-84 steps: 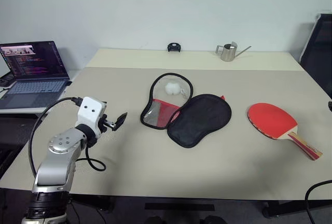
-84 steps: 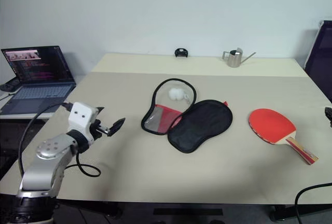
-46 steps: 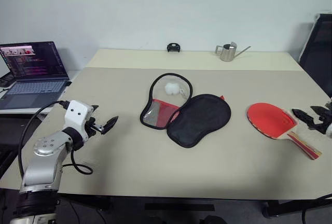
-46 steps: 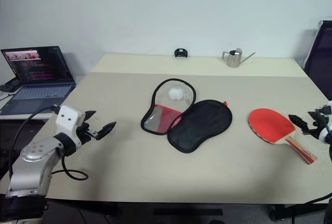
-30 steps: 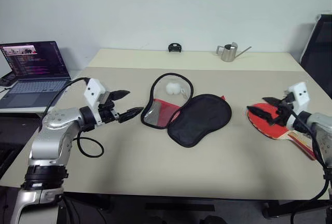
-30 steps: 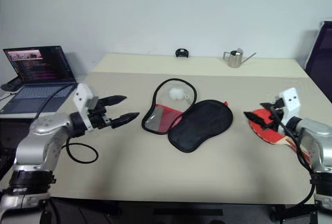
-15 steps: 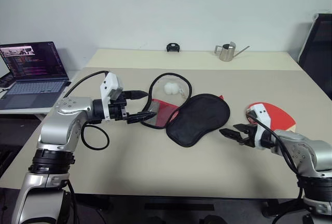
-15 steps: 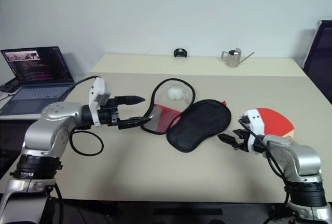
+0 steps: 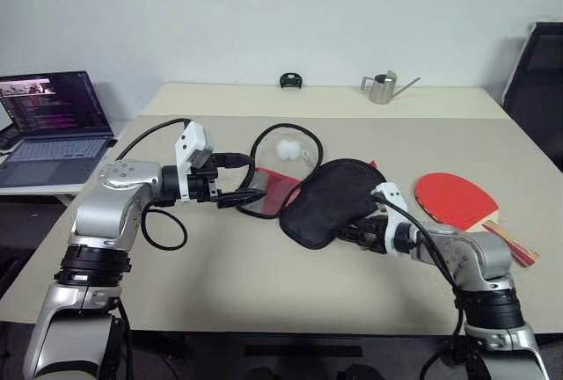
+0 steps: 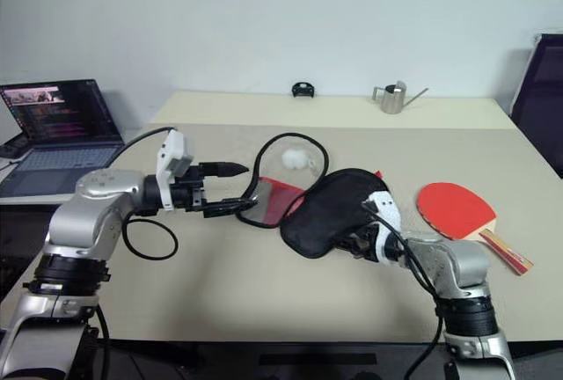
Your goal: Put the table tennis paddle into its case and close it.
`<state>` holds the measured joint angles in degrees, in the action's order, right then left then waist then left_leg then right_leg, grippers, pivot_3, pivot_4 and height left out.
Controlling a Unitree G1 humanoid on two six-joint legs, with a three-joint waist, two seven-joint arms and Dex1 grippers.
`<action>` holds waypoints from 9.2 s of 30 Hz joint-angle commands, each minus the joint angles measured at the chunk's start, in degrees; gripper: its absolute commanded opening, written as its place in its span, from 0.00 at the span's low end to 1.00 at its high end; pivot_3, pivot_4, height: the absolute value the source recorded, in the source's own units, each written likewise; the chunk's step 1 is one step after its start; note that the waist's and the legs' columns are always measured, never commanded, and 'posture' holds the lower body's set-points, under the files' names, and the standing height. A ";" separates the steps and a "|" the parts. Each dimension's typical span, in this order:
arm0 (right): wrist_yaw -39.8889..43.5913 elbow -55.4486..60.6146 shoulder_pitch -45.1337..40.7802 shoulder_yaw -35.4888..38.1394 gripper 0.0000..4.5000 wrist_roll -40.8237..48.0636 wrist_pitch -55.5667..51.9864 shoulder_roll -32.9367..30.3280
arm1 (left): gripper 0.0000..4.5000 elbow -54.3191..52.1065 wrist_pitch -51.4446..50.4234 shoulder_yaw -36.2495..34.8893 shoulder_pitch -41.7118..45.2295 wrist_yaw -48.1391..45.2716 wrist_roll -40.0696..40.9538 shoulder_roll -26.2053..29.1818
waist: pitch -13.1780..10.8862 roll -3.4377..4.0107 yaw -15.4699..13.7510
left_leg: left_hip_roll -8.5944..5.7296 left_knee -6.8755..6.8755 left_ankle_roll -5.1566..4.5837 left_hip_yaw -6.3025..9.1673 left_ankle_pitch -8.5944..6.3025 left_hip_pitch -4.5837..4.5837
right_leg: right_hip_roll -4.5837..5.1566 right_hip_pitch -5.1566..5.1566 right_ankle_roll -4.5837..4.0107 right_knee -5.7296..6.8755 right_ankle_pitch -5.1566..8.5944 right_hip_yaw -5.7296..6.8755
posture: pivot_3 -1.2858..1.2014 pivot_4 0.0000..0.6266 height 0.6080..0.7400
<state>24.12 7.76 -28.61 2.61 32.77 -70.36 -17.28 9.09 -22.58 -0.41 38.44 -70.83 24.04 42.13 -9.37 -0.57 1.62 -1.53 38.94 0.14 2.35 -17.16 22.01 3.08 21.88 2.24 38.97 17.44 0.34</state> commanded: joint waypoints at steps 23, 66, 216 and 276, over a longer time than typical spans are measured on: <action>-5.12 -6.34 -4.46 2.10 0.05 -0.54 -2.04 6.82 | 1.00 0.40 3.38 -0.30 0.15 -1.11 -1.66 0.27 | 0.00 0.00 0.22 | 0.00 -0.04 0.05 -0.01 0.03 0.10 | -0.02 0.21 0.00 0.07 0.00 -0.06 | 0.52 0.24 1.00; 22.22 -16.85 -13.28 -14.47 0.00 -4.70 3.33 -23.78 | 1.00 -3.87 0.90 0.67 -2.77 -3.99 -1.29 1.16 | -0.03 -0.05 0.10 | 0.00 0.05 0.04 0.14 0.04 0.61 | 0.01 0.43 -0.02 -0.05 0.01 0.12 | 0.52 0.24 1.00; -13.52 7.25 -5.86 10.88 0.25 -14.78 -0.30 -2.99 | 1.00 -10.06 -0.66 2.87 -1.02 2.71 0.18 -4.65 | -0.10 -0.02 0.01 | -0.03 0.05 0.34 0.18 0.32 0.64 | 0.02 0.48 -0.03 0.10 0.01 0.07 | 0.52 0.24 1.00; 2.41 25.51 5.51 -1.27 0.74 -11.37 7.09 -12.07 | 1.00 -8.26 3.24 2.04 -3.81 8.50 -1.90 -5.40 | -0.09 -0.01 0.02 | -0.14 0.07 0.17 0.33 0.24 0.63 | -0.02 0.42 -0.03 0.07 0.01 0.18 | 0.52 0.24 1.00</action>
<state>23.19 31.53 -23.11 0.02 20.24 -65.97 -27.45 0.81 -20.74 3.94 34.33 -63.60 22.50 36.83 -9.46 -0.58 1.63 -1.68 39.02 0.30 2.70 -16.93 22.64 3.07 22.28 2.21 39.02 17.45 0.54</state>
